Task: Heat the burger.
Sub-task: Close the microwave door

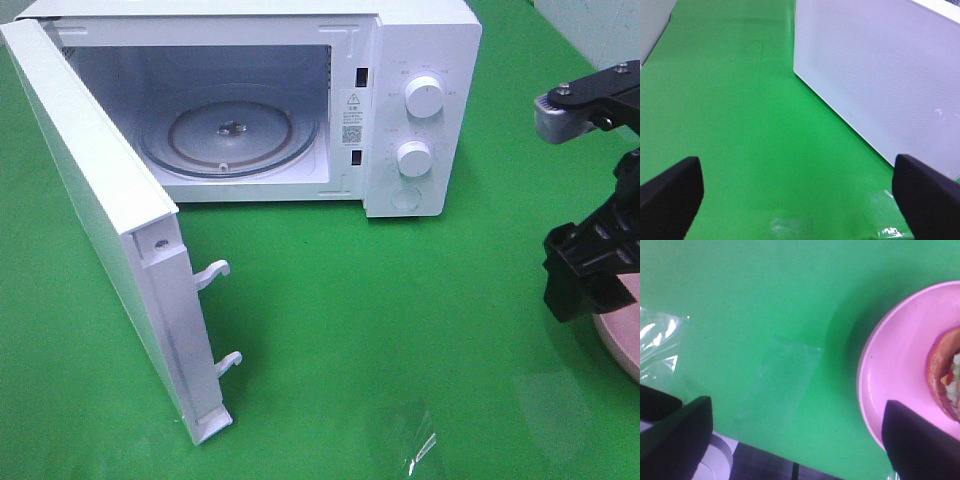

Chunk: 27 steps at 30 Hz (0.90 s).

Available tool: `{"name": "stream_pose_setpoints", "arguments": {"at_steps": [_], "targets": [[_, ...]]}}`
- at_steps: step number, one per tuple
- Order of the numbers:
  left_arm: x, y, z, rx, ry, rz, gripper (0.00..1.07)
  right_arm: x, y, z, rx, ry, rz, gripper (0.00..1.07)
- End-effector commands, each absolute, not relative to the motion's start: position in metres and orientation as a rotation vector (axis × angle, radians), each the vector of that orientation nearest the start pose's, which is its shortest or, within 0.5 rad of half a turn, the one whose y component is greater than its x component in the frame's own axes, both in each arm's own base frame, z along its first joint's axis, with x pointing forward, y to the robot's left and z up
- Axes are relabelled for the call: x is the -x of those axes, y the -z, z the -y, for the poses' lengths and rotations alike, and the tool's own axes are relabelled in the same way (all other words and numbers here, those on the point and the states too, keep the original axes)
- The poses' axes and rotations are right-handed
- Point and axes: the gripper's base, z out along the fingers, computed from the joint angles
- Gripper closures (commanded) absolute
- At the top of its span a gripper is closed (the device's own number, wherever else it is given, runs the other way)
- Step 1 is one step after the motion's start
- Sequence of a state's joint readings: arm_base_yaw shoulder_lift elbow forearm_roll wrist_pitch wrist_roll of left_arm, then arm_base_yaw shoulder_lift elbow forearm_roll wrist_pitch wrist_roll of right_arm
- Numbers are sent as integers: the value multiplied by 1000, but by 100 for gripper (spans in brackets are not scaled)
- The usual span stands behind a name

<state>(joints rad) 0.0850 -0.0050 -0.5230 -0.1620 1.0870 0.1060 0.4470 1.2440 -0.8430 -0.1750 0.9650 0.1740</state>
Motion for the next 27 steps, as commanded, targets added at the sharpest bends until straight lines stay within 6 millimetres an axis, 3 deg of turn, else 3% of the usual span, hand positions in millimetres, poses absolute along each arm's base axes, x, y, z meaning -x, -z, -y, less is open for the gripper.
{"name": "stream_pose_setpoints", "arguments": {"at_steps": [1, 6, 8, 13, 19, 27], "targets": [[9, -282, 14, -34, 76, -2016, 13, -189, -261, -78, 545, 75, -2794, 19], [9, -282, 14, -34, 76, -2016, 13, -175, -262, -73, 547, 40, -2779, 20], [9, -282, 14, -34, 76, -2016, 13, -154, -265, -64, 538, 11, -2735, 21], [9, -282, 14, -34, 76, -2016, 13, -134, -271, -55, 521, -16, -2656, 22], [9, -282, 14, -34, 76, -2016, 13, -96, -282, -36, 472, -82, -2466, 24], [9, -282, 14, -34, 76, -2016, 13, -69, -283, -24, 349, -169, -2355, 25]]}}
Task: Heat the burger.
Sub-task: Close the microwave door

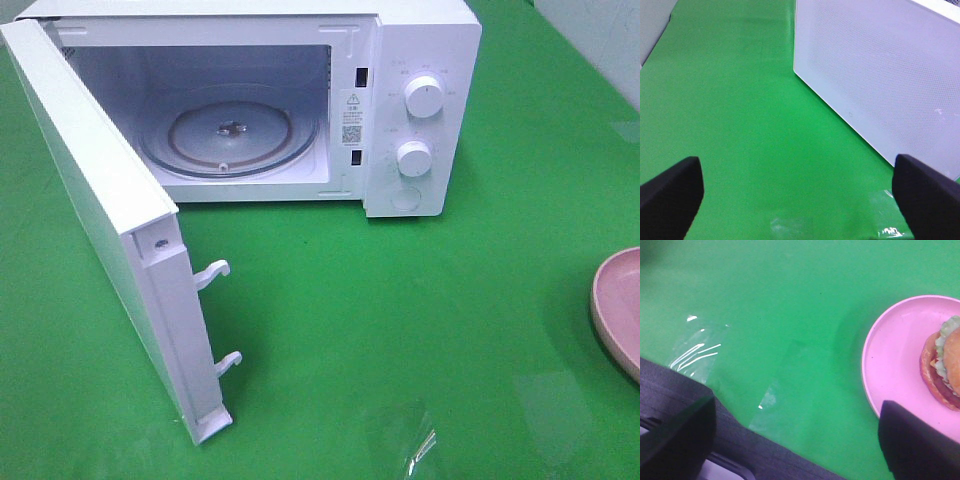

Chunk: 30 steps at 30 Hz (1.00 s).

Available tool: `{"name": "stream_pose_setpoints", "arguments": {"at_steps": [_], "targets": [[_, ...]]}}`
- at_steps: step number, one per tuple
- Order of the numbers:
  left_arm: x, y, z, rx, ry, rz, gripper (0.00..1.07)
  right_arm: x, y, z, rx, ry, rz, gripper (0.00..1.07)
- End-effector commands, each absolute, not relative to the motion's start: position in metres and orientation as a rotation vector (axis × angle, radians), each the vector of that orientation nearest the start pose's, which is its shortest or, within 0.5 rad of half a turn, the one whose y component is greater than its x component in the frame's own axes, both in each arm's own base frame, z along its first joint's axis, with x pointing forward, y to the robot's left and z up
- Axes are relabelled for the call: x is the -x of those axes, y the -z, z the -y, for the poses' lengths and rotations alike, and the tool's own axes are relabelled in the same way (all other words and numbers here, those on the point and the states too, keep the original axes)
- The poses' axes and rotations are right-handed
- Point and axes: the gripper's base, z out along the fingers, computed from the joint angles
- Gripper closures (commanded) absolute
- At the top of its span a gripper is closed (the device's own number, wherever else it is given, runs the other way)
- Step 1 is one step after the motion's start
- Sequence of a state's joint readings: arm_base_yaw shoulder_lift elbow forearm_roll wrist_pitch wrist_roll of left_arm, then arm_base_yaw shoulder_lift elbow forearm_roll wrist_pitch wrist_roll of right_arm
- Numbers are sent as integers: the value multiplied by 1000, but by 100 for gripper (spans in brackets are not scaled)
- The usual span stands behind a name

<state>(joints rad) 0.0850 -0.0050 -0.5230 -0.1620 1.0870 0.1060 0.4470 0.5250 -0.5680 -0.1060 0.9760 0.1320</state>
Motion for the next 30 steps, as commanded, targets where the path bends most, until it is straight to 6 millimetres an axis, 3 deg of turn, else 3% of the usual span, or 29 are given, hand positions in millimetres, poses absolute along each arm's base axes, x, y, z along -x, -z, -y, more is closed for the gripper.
{"name": "stream_pose_setpoints", "arguments": {"at_steps": [1, 21, 30], "targets": [[9, -282, 14, -34, 76, -2016, 13, -64, -281, -21, 294, -184, -2343, 25], [9, -282, 14, -34, 76, -2016, 13, 1, -283, -1, 23, -97, -1947, 28], [9, -282, 14, -33, 78, -2017, 13, 5, -283, -1, -9, -74, -1922, 29]]}}
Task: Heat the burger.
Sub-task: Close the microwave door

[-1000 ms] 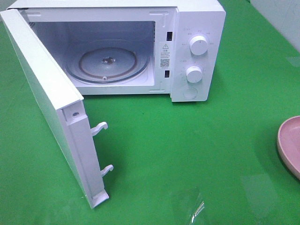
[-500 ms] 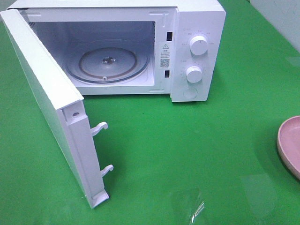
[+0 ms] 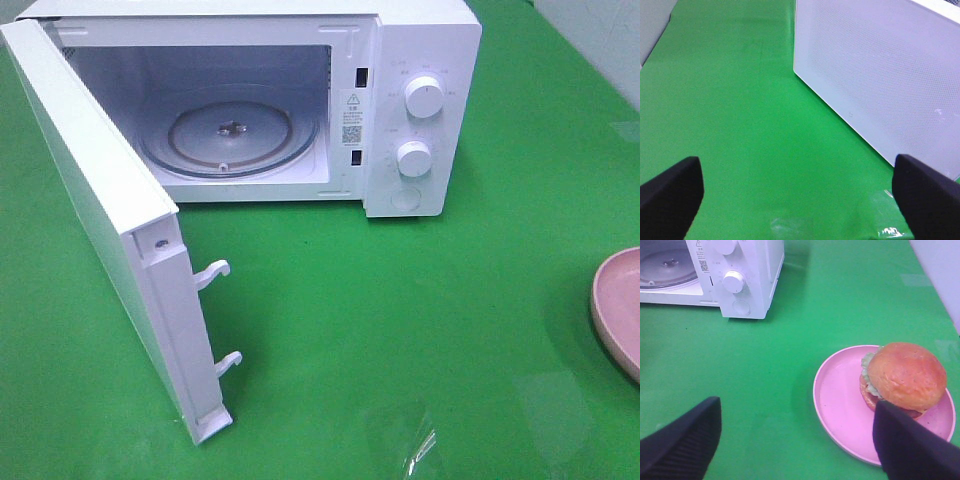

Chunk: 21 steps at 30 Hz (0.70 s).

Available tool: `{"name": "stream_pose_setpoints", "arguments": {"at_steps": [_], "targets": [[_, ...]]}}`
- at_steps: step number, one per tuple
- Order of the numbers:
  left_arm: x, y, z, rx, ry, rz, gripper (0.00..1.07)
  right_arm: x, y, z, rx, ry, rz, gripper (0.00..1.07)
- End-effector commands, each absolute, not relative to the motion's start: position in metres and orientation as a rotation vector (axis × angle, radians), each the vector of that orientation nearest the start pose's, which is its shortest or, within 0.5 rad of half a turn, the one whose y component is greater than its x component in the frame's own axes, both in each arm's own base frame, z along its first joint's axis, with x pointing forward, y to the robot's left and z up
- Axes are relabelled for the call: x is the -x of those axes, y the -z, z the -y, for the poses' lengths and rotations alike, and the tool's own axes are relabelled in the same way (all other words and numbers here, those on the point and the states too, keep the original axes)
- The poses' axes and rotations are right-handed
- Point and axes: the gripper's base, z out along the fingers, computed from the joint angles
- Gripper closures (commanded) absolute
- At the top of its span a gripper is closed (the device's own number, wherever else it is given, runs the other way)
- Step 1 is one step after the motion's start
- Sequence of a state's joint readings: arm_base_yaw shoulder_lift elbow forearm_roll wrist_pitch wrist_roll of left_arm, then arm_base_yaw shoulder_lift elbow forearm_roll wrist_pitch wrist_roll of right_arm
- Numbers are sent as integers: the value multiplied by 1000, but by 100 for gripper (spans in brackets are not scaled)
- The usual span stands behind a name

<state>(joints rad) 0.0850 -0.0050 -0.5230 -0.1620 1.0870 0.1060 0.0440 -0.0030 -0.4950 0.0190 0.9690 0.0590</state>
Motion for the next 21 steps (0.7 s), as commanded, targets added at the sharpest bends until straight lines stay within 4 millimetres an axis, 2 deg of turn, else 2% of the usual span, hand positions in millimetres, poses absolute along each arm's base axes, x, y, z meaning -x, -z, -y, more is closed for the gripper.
{"name": "stream_pose_setpoints", "arguments": {"at_steps": [1, 12, 21], "targets": [[9, -282, 14, -34, 76, -2017, 13, 5, -283, -1, -9, -74, -1922, 29], [9, -282, 14, -34, 76, -2017, 13, 5, -283, -1, -14, -79, -1922, 31], [9, -282, 14, -34, 76, -2017, 13, 5, -283, -1, -14, -79, -1922, 24]]}}
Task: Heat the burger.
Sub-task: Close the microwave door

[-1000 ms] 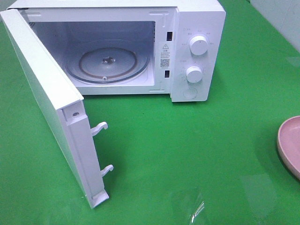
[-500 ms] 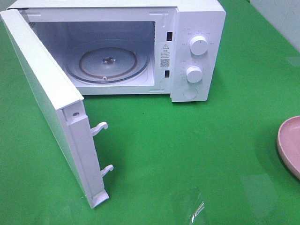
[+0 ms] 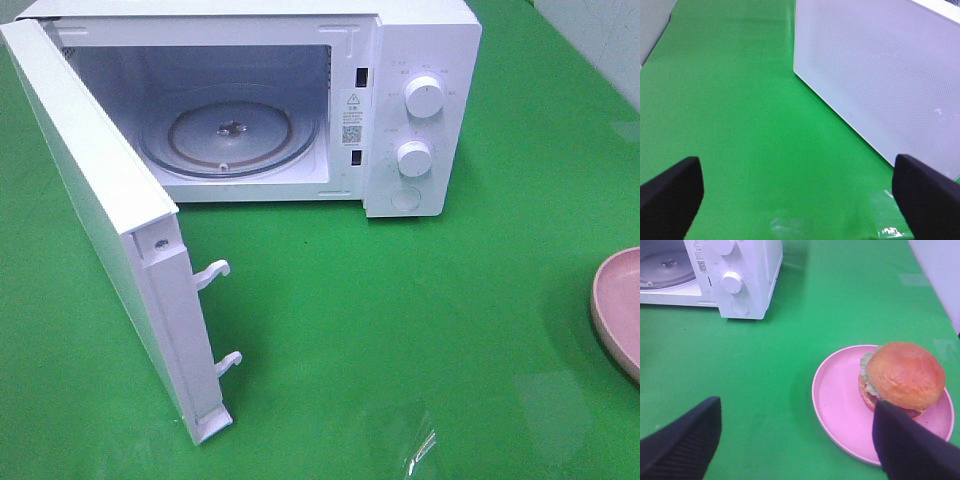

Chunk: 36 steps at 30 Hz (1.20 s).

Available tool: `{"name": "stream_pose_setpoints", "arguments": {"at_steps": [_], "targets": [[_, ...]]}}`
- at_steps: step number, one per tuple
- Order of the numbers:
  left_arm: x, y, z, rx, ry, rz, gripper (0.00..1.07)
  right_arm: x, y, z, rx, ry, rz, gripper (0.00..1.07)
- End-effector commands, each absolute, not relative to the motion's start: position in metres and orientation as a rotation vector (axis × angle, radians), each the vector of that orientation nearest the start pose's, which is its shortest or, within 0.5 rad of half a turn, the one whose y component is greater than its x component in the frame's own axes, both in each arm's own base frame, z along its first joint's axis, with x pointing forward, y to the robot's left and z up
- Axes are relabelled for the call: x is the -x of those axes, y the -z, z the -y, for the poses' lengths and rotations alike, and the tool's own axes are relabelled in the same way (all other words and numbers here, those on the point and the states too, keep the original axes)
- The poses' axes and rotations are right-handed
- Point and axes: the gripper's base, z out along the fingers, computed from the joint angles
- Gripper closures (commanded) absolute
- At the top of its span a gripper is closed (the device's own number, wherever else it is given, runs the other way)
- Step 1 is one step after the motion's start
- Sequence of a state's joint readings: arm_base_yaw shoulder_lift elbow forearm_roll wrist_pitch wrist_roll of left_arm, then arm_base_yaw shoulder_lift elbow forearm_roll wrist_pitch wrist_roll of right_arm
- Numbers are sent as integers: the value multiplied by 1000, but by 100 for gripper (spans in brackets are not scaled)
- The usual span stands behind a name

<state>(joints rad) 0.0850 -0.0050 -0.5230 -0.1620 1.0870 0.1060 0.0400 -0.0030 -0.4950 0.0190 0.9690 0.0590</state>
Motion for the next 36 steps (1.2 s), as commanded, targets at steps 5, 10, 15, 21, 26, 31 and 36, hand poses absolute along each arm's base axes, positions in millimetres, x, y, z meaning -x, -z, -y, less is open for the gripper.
{"name": "stream_pose_setpoints", "arguments": {"at_steps": [5, 10, 15, 21, 26, 31, 36], "targets": [[9, -282, 14, -34, 76, -2017, 13, 5, -283, -1, -14, -79, -1922, 25], [9, -282, 14, -34, 76, -2017, 13, 5, -283, -2, -14, -89, -1921, 33], [9, -282, 14, -34, 76, -2017, 13, 5, -283, -2, -14, -98, -1921, 33], [9, -282, 14, -34, 76, -2017, 13, 5, -283, -2, -14, -99, -1921, 33], [9, -282, 14, -32, 82, -2017, 13, 5, -283, -2, -14, -99, -1921, 33], [9, -282, 14, -32, 82, -2017, 13, 5, -283, -2, -14, -99, -1921, 33], [9, -283, 14, -32, 79, -2015, 13, 5, -283, -2, -14, -99, -1921, 34]]}}
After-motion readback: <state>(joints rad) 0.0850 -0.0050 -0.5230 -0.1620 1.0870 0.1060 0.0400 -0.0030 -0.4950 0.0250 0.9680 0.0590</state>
